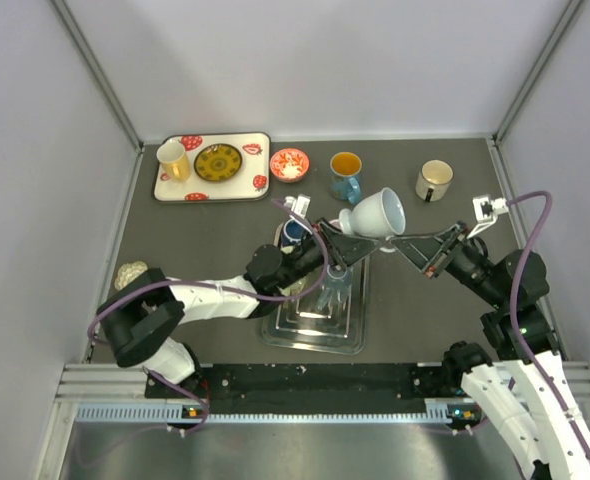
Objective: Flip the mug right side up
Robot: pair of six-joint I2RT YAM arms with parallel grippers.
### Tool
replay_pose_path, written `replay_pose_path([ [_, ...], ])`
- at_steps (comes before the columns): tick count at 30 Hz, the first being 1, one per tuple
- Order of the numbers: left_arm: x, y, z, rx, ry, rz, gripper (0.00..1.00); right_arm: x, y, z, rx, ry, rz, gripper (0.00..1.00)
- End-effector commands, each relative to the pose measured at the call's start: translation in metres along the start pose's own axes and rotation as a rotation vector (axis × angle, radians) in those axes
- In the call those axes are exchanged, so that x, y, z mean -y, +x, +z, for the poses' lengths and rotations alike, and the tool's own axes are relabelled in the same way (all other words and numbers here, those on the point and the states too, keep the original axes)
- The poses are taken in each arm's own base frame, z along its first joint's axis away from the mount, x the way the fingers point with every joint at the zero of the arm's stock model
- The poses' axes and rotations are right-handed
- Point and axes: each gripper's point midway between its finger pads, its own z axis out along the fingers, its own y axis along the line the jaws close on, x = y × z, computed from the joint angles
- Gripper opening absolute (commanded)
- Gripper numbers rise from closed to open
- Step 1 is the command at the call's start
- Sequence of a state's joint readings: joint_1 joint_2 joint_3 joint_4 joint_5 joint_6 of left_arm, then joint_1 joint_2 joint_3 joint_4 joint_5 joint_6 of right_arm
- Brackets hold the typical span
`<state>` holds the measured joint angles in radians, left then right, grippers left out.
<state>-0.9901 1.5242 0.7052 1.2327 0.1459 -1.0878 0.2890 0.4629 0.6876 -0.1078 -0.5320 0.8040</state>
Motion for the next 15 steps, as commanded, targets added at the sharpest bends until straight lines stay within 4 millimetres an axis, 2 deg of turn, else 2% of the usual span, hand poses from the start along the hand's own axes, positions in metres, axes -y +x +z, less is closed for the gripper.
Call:
replay_pose_path([
  [1,0.109,-0.047,0.002,0.146,0.421,0.041,0.64,-0.013,0.023,-0.005,-0.115,-0.081,-0.003,0.0],
  [4,0.118,-0.049,0.001,0.153,0.472,0.022,0.61,-0.012,0.025,-0.005,-0.125,-0.087,-0.009,0.0],
  [7,0.122,-0.05,0.003,0.154,0.494,0.006,0.51,-0.012,0.029,-0.004,-0.141,-0.095,-0.006,0.0],
  [9,0.131,-0.052,0.004,0.15,0.523,0.014,0.39,-0.012,0.032,-0.004,-0.155,-0.109,0.002,0.0],
  [12,0.142,-0.055,0.004,0.147,0.558,0.032,0.29,-0.017,0.033,-0.005,-0.154,-0.14,0.006,0.0],
  [15,0.151,-0.055,0.002,0.136,0.584,0.049,0.34,-0.019,0.033,-0.005,-0.154,-0.153,0.006,0.0],
])
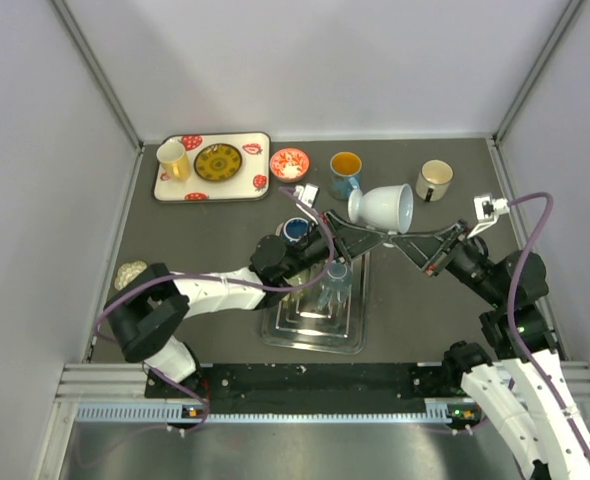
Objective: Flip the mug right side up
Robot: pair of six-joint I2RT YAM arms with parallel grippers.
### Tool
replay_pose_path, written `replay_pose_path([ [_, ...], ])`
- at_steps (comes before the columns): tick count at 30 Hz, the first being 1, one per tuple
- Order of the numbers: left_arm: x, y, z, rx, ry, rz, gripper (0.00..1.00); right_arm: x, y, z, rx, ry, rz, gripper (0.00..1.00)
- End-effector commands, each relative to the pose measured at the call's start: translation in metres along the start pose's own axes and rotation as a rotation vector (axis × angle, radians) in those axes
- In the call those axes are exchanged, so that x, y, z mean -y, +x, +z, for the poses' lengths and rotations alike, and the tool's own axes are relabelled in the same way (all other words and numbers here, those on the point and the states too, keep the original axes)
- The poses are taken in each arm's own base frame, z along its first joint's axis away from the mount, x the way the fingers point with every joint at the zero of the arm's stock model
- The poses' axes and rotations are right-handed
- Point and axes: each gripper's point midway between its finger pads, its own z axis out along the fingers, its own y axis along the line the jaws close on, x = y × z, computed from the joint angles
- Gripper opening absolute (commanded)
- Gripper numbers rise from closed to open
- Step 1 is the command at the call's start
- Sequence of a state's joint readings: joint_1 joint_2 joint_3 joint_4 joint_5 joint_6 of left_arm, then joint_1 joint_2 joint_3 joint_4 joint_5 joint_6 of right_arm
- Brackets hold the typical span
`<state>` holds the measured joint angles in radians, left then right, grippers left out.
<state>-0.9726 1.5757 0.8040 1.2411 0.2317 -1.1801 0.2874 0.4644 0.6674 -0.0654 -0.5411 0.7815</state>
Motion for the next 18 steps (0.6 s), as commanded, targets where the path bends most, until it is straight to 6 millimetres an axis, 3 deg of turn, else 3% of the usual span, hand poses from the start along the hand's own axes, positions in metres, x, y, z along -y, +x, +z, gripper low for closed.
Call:
replay_pose_path([
  [1,0.139,-0.04,-0.008,0.148,0.516,0.142,0.41,-0.023,0.031,-0.007,-0.157,-0.143,0.042,0.0],
  [6,0.146,-0.037,-0.012,0.124,0.539,0.159,0.44,-0.031,0.033,-0.008,-0.173,-0.185,0.072,0.0],
  [9,0.152,-0.036,-0.014,0.111,0.558,0.169,0.42,-0.04,0.03,-0.009,-0.169,-0.234,0.076,0.0],
  [10,0.153,-0.037,-0.015,0.113,0.558,0.171,0.37,-0.041,0.03,-0.009,-0.166,-0.241,0.076,0.0],
  [11,0.155,-0.039,-0.016,0.119,0.562,0.175,0.25,-0.042,0.03,-0.009,-0.167,-0.245,0.077,0.0],
  [14,0.158,-0.043,-0.02,0.135,0.561,0.179,0.0,-0.044,0.031,-0.01,-0.174,-0.257,0.081,0.0],
  [18,0.157,-0.05,-0.025,0.146,0.549,0.174,0.0,-0.043,0.032,-0.009,-0.181,-0.255,0.084,0.0],
])
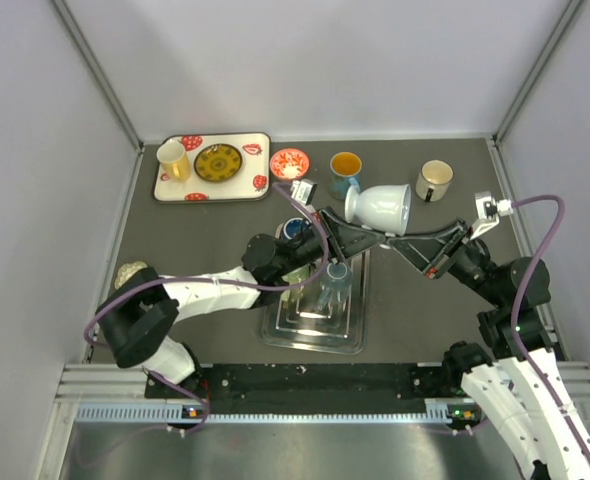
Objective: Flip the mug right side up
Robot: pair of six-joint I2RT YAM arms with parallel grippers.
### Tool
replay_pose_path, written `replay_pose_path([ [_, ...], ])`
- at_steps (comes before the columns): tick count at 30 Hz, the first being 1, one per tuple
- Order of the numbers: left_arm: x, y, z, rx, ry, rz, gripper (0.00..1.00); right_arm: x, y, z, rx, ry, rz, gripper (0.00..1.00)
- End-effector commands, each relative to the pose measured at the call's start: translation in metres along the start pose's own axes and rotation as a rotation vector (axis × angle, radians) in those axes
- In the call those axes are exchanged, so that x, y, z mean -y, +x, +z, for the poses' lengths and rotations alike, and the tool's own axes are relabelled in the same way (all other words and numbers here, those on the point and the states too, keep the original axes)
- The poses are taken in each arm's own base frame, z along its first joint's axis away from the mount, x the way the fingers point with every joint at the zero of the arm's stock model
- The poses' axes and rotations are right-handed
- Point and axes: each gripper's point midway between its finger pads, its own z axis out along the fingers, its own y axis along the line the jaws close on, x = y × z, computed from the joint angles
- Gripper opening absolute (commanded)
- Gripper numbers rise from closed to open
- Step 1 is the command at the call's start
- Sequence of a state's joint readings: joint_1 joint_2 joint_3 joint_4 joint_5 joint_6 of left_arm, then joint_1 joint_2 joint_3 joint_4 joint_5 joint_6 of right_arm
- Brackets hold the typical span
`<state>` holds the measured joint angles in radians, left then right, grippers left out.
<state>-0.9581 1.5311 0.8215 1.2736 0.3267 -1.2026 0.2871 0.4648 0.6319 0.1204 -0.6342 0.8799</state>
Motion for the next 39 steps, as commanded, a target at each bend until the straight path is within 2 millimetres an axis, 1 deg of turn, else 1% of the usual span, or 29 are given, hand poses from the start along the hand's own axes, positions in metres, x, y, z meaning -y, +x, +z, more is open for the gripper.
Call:
replay_pose_path([
  [1,0.117,-0.045,-0.011,0.173,0.415,0.169,0.0,-0.015,0.038,-0.008,-0.196,-0.101,0.082,0.0],
  [3,0.11,-0.046,-0.011,0.155,0.377,0.166,0.0,-0.012,0.041,-0.008,-0.208,-0.085,0.075,0.0],
  [4,0.091,-0.041,-0.009,0.129,0.3,0.169,0.0,-0.013,0.038,-0.009,-0.204,-0.074,0.062,0.0],
  [5,0.094,-0.04,-0.012,0.129,0.288,0.188,0.0,-0.011,0.034,-0.007,-0.192,-0.058,0.043,0.0],
  [6,0.088,-0.039,-0.012,0.12,0.257,0.207,0.0,-0.002,0.041,-0.01,-0.221,-0.017,0.049,0.0],
  [7,0.08,-0.035,-0.015,0.112,0.221,0.244,0.0,-0.005,0.037,-0.01,-0.216,-0.012,0.034,0.0],
  [10,0.07,-0.031,-0.024,0.096,0.154,0.3,0.0,-0.004,0.035,-0.01,-0.218,0.002,0.009,0.13],
  [11,0.07,-0.03,-0.026,0.088,0.138,0.313,0.0,-0.004,0.034,-0.009,-0.217,0.003,0.008,0.2],
  [13,0.063,-0.028,-0.033,0.085,0.102,0.347,0.0,-0.006,0.032,-0.009,-0.217,0.0,-0.001,0.24],
  [14,0.065,-0.028,-0.037,0.088,0.092,0.358,0.0,-0.006,0.032,-0.008,-0.217,0.0,-0.002,0.27],
  [16,0.061,-0.027,-0.043,0.087,0.07,0.393,0.0,-0.006,0.031,-0.007,-0.218,0.001,-0.003,0.3],
  [17,0.067,-0.028,-0.046,0.091,0.078,0.41,0.0,-0.006,0.031,-0.008,-0.22,0.0,-0.003,0.32],
  [19,0.059,-0.024,-0.051,0.065,0.036,0.441,0.0,-0.007,0.03,-0.008,-0.219,-0.001,-0.007,0.35],
  [20,0.065,-0.026,-0.054,0.068,0.036,0.461,0.0,-0.005,0.03,-0.008,-0.219,0.009,-0.007,0.37],
  [22,0.044,-0.019,-0.064,0.015,-0.075,0.49,0.0,-0.005,0.029,-0.009,-0.218,0.026,-0.018,0.39],
  [23,0.055,-0.019,-0.071,0.012,-0.085,0.52,0.0,0.003,0.032,-0.012,-0.229,0.068,-0.031,0.39],
  [24,0.051,-0.02,-0.076,-0.009,-0.133,0.588,0.0,0.008,0.032,-0.014,-0.229,0.1,-0.041,0.4],
  [25,0.031,-0.019,-0.094,-0.047,-0.288,0.598,0.0,0.013,0.025,-0.015,-0.198,0.149,-0.067,0.4],
  [26,0.028,-0.013,-0.102,-0.074,-0.34,0.619,0.0,0.021,0.028,-0.02,-0.209,0.191,-0.085,0.4],
  [27,0.018,-0.015,-0.114,-0.097,-0.423,0.673,0.0,0.026,0.027,-0.022,-0.2,0.221,-0.099,0.4],
  [28,0.004,-0.01,-0.139,-0.157,-0.545,0.681,0.0,0.035,0.023,-0.024,-0.178,0.275,-0.108,0.4],
  [29,-0.008,-0.013,-0.155,-0.157,-0.66,0.7,0.0,0.042,0.024,-0.026,-0.183,0.305,-0.12,0.4],
  [30,-0.012,-0.015,-0.168,-0.169,-0.726,0.706,0.0,0.048,0.027,-0.029,-0.192,0.335,-0.113,0.4],
  [31,-0.023,-0.008,-0.195,-0.232,-0.823,0.7,0.0,0.056,0.026,-0.03,-0.186,0.377,-0.116,0.4],
  [32,-0.028,-0.015,-0.209,-0.211,-0.901,0.711,0.0,0.062,0.027,-0.031,-0.189,0.401,-0.118,0.4],
  [34,-0.032,-0.015,-0.23,-0.207,-0.988,0.681,0.0,0.074,0.029,-0.034,-0.192,0.452,-0.112,0.39],
  [35,-0.04,-0.013,-0.248,-0.235,-1.067,0.682,0.0,0.078,0.03,-0.034,-0.193,0.468,-0.111,0.39],
  [36,-0.045,-0.014,-0.259,-0.221,-1.132,0.647,0.0,0.084,0.032,-0.034,-0.2,0.487,-0.103,0.39],
  [39,-0.064,0.003,-0.285,-0.278,-1.25,0.578,0.0,0.094,0.035,-0.035,-0.202,0.532,-0.087,0.38],
])
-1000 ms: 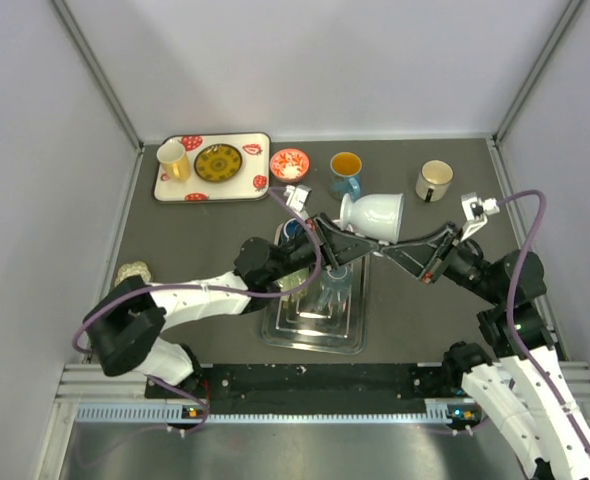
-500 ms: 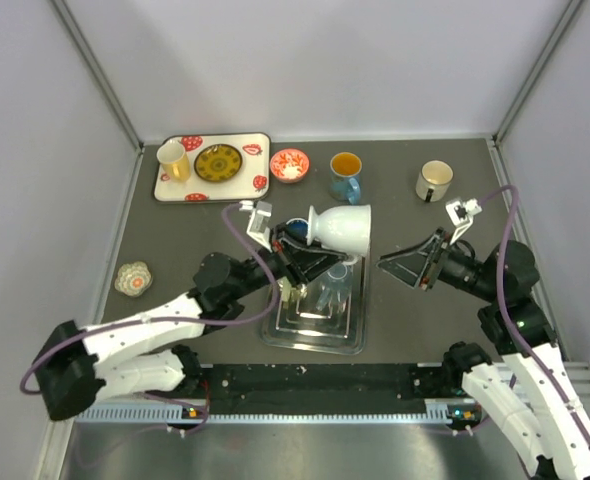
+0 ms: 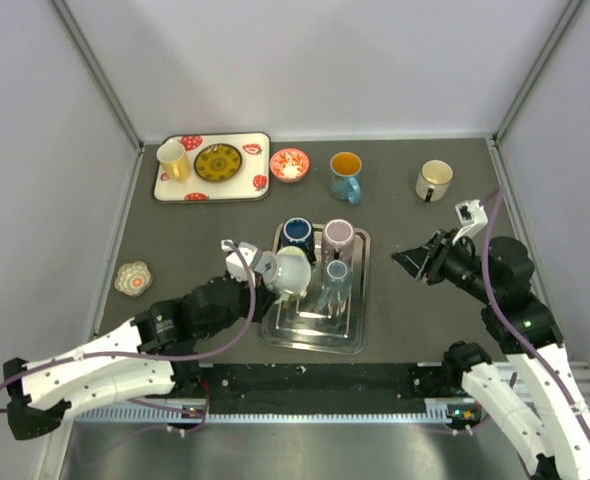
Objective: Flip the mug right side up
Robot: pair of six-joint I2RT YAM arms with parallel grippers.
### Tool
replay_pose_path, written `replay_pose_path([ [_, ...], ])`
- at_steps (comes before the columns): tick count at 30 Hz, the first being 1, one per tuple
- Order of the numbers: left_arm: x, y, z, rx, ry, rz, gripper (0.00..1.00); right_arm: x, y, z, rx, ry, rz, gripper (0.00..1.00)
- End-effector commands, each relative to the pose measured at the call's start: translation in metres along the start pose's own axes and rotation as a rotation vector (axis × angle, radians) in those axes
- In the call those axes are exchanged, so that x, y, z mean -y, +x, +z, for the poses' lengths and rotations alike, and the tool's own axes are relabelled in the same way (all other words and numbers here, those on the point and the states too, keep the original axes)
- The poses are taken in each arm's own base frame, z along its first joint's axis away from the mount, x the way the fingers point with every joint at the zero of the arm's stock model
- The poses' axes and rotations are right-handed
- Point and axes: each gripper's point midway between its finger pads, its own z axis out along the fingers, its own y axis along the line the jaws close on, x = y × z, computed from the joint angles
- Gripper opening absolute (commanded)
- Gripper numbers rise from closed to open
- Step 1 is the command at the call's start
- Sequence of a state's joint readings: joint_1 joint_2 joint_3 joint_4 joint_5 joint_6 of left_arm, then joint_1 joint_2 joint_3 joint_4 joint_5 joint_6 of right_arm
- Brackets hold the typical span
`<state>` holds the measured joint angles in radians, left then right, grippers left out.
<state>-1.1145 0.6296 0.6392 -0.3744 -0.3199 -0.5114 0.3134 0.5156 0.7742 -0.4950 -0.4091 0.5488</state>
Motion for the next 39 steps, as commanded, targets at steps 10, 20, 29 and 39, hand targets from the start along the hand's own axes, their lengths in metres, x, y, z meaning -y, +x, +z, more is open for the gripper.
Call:
replay_pose_path([
  [10,-0.036,0.076,0.005,-0.266,-0.26,-0.031,0.0,0.031,0.008,0.01,-0.013,0.126,0.004,0.38],
  [20,-0.03,0.107,-0.005,-0.365,-0.278,-0.004,0.0,0.039,0.018,0.013,-0.034,0.146,0.014,0.38],
  [29,-0.038,0.142,-0.007,-0.458,-0.338,0.019,0.0,0.044,0.023,0.016,-0.053,0.157,0.025,0.38],
  [39,-0.056,0.166,0.007,-0.452,-0.417,0.021,0.0,0.044,0.024,0.016,-0.054,0.154,0.029,0.38],
])
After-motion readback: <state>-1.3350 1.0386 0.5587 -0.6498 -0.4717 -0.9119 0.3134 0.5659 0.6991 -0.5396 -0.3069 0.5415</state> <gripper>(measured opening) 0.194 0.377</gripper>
